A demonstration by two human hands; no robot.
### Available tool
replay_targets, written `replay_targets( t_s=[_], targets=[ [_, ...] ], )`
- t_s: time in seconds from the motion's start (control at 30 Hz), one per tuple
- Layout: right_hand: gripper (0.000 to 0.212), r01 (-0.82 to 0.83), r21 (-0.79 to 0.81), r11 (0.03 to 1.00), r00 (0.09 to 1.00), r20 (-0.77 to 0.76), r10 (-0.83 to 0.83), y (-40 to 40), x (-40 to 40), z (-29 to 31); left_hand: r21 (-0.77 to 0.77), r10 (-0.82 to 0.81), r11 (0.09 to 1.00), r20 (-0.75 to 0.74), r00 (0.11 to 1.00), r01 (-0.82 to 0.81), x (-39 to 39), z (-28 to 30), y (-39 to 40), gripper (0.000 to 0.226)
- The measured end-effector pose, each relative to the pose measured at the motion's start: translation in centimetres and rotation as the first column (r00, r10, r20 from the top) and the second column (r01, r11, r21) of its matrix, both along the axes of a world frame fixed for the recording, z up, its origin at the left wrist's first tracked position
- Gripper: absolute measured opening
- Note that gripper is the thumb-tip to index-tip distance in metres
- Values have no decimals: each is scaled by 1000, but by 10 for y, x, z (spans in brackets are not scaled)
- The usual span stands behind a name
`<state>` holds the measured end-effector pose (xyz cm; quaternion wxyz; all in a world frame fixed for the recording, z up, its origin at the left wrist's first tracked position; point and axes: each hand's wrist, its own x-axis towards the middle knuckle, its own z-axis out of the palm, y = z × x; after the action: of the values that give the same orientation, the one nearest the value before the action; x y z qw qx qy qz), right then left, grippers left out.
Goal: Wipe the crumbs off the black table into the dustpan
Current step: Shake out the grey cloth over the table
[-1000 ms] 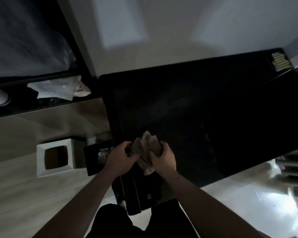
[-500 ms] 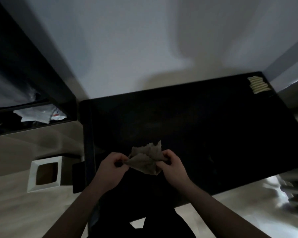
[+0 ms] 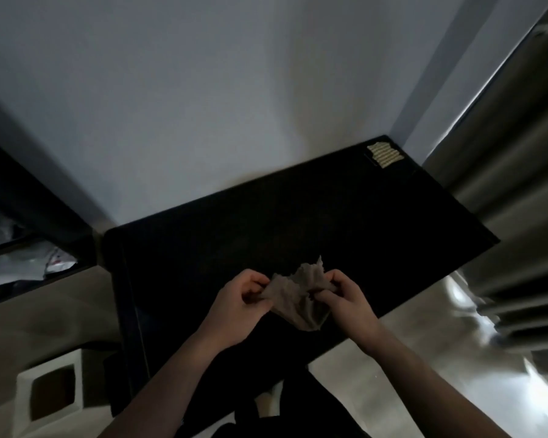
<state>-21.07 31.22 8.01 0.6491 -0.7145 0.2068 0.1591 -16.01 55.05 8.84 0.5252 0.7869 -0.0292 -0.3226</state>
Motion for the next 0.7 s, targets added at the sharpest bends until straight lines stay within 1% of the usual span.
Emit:
replay_targets(
  t_s=[0.07, 0.13, 0.23, 0.33, 0.43, 0.53, 0.63, 0.7],
  targets=[
    [9, 17, -26, 1000, 999, 31, -16, -15, -4, 4, -13, -9, 1000, -15, 1000, 9, 0, 6, -16, 29],
    [6, 20, -22, 1000, 998, 52, -19, -30, -1, 10, -8, -20, 1000, 14, 1000, 21, 3, 11, -31, 31],
    [10, 0, -11, 1000, 995, 96, 1, -56, 11, 20, -68, -12, 998, 52, 999, 16, 12, 19, -59, 30],
    [16, 5, 15, 1000, 996, 93, -6, -89, 27, 27, -130, 57, 991, 87, 995, -45, 28, 27, -99, 18],
    [25, 5, 88, 996, 997, 73, -11, -134, 52, 28, -170, 144, 978, 117, 983, -123, 50, 27, -154, 15],
    [21, -15, 128, 992, 997, 83, 4, -186, 81, 22, -205, 196, 965, 156, 968, -163, 76, 19, -220, 15],
    [40, -108, 56, 993, 990, 97, 103, -252, 116, 7, -217, 272, 946, 119, 955, -242, 104, 6, -295, 15],
    [42, -162, -26, 986, 985, 61, 163, -298, 137, 2, -222, 312, 932, 96, 945, -285, 120, -4, -341, 15]
  ],
)
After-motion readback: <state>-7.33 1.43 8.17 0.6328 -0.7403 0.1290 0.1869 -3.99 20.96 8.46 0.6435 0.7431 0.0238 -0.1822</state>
